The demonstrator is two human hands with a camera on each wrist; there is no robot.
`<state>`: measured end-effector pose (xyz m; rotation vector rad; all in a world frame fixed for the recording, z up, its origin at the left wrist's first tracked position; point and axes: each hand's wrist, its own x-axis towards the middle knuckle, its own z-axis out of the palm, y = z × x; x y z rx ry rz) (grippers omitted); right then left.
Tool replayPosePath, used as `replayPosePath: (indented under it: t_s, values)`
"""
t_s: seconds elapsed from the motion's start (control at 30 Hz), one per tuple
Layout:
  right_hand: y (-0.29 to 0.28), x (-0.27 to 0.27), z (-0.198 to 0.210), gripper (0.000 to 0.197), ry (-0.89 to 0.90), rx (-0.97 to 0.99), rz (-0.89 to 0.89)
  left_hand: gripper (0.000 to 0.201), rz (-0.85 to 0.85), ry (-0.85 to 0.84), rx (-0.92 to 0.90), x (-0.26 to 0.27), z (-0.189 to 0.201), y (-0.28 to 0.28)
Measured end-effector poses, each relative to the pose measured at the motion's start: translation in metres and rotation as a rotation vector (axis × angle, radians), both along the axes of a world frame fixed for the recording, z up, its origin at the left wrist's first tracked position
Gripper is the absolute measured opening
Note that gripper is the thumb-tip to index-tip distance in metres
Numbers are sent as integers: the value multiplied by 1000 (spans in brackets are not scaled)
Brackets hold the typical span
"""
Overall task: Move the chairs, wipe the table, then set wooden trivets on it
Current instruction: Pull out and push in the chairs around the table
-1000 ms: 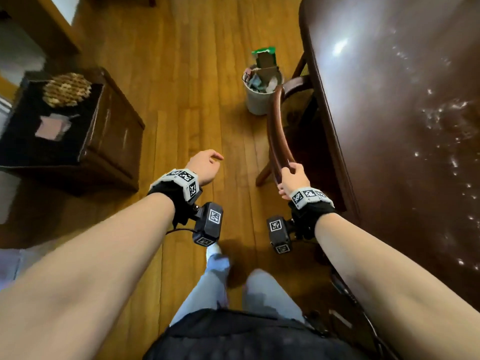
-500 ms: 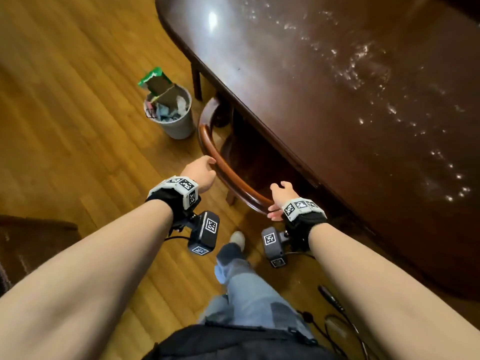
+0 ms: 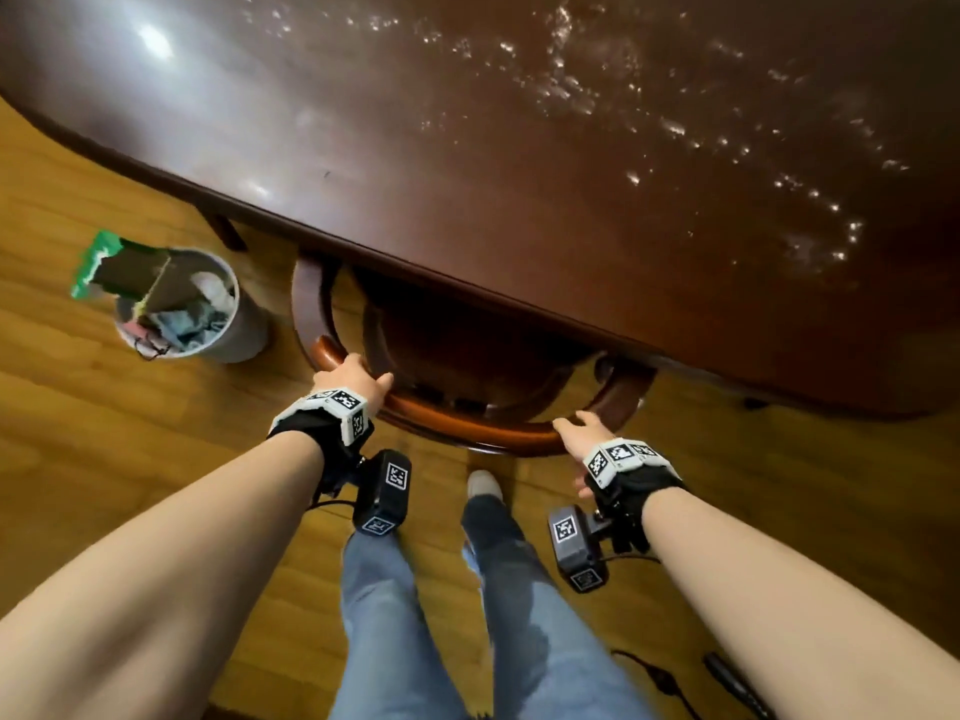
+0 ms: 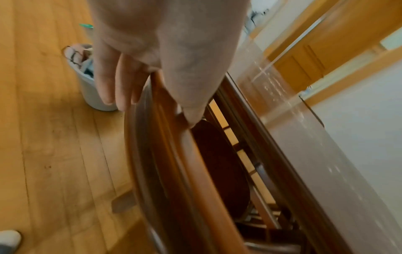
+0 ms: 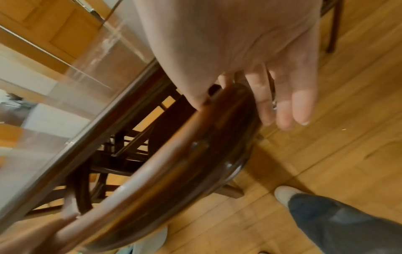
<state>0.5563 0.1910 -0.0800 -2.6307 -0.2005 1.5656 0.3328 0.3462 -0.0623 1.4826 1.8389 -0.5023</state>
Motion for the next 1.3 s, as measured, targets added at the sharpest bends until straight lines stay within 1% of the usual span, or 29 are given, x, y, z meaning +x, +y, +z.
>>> replayPosePath:
  t_s: [0.07,0.13,0.17,0.23,0.3,0.4,0.6,0.7,0.8,0.9,1.03,1.13,1.3]
  values:
    - [-5,-19,0,54,-40,95,-178,42,-17,-23,43,-8,-5,6]
    - [-3,-39,1,44,-51,195,-377,25,27,-111,93,-20,-9,15]
    - [-1,-47,2,39,-62,226,-444,18,61,-155,111,-24,-10,19]
    - [1,-65,0,31,-133,255,-493,10,83,-203,128,-31,-11,28]
    - [3,-82,-3,28,-206,247,-485,8,89,-233,154,-36,-11,36]
    - [1,-102,-7,29,-235,242,-501,7,74,-239,199,-45,-9,39]
    - [-10,-110,0,29,-390,232,-461,11,67,-224,185,-48,-7,15]
    - [-8,-116,1,35,-375,246,-383,15,46,-224,150,-43,-7,3]
    - [-2,-112,3,44,-379,268,-397,16,39,-234,120,-37,-8,1]
    - [2,-110,3,42,-389,275,-429,19,18,-225,124,-34,-9,2]
    - [12,-102,2,38,-406,295,-417,24,-24,-205,152,-24,-9,11]
    - [20,-96,4,39,-403,283,-429,27,-31,-169,133,-17,-13,20]
    - [20,-110,1,45,-370,272,-408,31,-100,-119,144,-27,-14,32]
